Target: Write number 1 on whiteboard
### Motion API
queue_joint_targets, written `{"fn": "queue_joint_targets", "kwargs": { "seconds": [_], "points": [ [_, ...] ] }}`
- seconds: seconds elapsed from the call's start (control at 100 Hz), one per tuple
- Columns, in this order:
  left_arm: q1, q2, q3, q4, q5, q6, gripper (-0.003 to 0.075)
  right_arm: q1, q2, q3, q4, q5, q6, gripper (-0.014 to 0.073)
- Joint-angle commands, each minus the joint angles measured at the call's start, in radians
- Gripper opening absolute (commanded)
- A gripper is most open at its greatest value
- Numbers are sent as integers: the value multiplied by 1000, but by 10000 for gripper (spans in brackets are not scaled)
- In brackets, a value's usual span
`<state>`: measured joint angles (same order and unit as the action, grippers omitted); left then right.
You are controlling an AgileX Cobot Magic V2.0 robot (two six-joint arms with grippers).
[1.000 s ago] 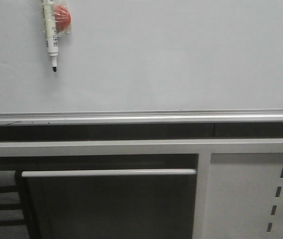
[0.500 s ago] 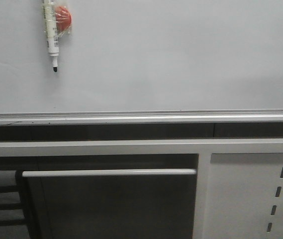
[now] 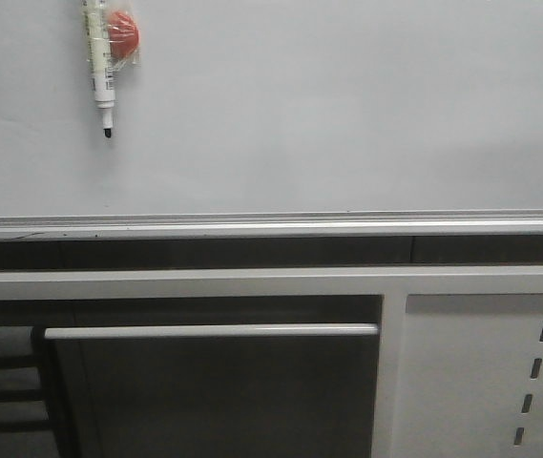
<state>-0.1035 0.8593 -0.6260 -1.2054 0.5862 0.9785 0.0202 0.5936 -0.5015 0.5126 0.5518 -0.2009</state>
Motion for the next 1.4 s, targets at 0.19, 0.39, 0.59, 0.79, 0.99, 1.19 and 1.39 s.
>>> {"fn": "queue_joint_targets", "kwargs": {
  "seconds": [0.19, 0.39, 0.59, 0.79, 0.99, 1.19, 1.39],
  "points": [
    [-148, 204, -155, -51, -28, 63, 209, -5, 15, -36, 14, -58, -13, 385],
    [-242, 265, -214, 6, -180, 59, 295, -5, 15, -36, 14, -58, -13, 385],
    [-316, 265, -211, 46, -358, 59, 294, -5, 15, -36, 14, -62, -13, 385],
    [-339, 293, -211, 55, -433, 59, 294, -5, 15, -36, 14, -70, -13, 385],
    [-339, 336, -211, 55, -438, 59, 294, -5, 15, -36, 14, -70, -13, 385],
    [-339, 346, -211, 55, -457, 61, 294, -5, 15, -36, 14, -70, -13, 385],
    [-339, 346, -211, 55, -479, 63, 294, -5, 15, -36, 14, -80, -13, 385]
  ]
}}
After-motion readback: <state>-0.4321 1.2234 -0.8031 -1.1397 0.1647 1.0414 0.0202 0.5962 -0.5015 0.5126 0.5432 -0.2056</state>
